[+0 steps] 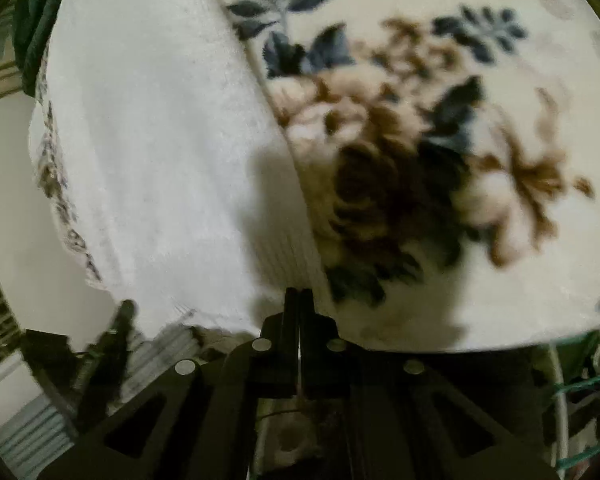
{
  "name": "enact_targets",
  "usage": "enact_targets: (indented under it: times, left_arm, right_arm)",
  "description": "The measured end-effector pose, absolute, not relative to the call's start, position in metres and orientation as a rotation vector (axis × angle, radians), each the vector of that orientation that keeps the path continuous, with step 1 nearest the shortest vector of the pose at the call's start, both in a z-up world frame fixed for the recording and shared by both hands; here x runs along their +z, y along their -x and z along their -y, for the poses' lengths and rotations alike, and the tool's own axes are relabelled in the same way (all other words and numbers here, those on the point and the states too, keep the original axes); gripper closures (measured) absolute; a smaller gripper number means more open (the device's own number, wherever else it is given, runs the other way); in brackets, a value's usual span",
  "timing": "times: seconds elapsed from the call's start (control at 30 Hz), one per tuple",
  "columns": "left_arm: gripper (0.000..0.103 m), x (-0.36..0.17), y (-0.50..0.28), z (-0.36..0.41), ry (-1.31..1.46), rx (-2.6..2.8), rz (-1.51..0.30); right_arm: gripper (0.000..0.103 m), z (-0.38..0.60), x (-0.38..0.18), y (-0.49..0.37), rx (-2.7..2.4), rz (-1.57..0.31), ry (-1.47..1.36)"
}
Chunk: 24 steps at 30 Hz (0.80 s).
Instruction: Fold small clothes
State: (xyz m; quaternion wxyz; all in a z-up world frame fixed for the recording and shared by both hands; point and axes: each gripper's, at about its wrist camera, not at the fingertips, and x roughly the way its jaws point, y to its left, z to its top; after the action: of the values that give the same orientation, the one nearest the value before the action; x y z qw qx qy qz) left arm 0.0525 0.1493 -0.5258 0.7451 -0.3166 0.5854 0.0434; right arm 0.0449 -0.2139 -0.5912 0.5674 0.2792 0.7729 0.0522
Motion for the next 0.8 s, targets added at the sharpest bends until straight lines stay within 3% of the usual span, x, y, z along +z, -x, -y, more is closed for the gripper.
enact_targets:
  times: [0.2,0.37,0.4,0.47,0.53,0.63,0.67,0.73,0.8]
  left_arm:
    - [0.098,-0.513,-0.053,-0.144,0.652,0.057,-1.301]
    - [0.098,-0.527,-0.064,-0.149,0.663,0.055,-1.346]
    - [0.098,-0.529,-0.067,-0.15,0.655,0.05,-1.358]
    - [0.098,-0.531,-0.073,-0.15,0.635,0.033,-1.376]
    - [0.098,-0.534,-0.078,-0.15,0.611,0.01,-1.394]
    - [0.098,-0.537,-0.083,-0.15,0.584,-0.011,-1.415]
    - [0.098,-0.539,-0.083,-0.151,0.579,-0.014,-1.419]
    - [0.098,-0.538,-0.082,-0.153,0.579,-0.014,-1.422]
    - [0.098,-0.537,-0.079,-0.154,0.576,-0.019,-1.425]
  right_arm:
    - [0.103,0.239,-0.578,-0.009,0.066,-1.86,-0.523]
    - [0.098,0.235,-0.57,-0.018,0.175,-1.774,-0.679]
    - [0.093,0.235,-0.571,-0.024,0.179,-1.757,-0.699]
    - [0.059,0.224,-0.571,-0.042,0.19,-1.699,-0.74]
    - [0.046,0.217,-0.577,-0.055,0.192,-1.702,-0.747]
    - [0.046,0.195,-0.599,-0.065,0.188,-1.755,-0.774]
    - [0.056,0.191,-0.603,-0.065,0.172,-1.759,-0.776]
    - [0.094,0.185,-0.6,-0.062,0.134,-1.749,-0.753]
    - [0.095,0.184,-0.589,-0.055,0.099,-1.732,-0.713]
